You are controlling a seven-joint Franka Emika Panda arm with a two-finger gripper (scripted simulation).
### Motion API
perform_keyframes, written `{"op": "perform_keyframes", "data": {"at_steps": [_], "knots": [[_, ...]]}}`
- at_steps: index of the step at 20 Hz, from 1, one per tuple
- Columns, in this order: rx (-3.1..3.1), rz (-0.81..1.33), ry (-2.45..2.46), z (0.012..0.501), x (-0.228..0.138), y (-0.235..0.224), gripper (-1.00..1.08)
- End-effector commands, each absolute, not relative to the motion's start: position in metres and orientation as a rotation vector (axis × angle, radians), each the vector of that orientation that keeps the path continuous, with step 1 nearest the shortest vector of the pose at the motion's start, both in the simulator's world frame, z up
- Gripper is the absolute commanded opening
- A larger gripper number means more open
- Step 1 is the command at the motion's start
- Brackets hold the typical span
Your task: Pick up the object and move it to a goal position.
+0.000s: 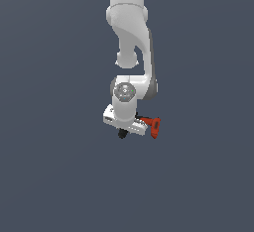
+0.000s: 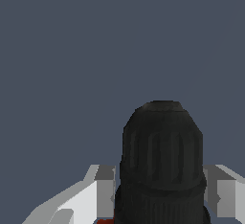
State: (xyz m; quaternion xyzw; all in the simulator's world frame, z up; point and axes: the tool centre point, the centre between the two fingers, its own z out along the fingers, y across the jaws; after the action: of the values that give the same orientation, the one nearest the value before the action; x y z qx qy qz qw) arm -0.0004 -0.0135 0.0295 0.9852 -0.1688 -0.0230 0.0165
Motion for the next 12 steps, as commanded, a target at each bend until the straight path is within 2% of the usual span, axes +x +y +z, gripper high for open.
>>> {"op": "perform_keyframes", "data": {"at_steps": [1, 12], "knots": [[3.063, -0.071, -0.525, 0.028, 0.000, -0.014, -1.00], [3.063, -0.071, -0.525, 0.042, 0.001, -0.020, -1.00]]}}
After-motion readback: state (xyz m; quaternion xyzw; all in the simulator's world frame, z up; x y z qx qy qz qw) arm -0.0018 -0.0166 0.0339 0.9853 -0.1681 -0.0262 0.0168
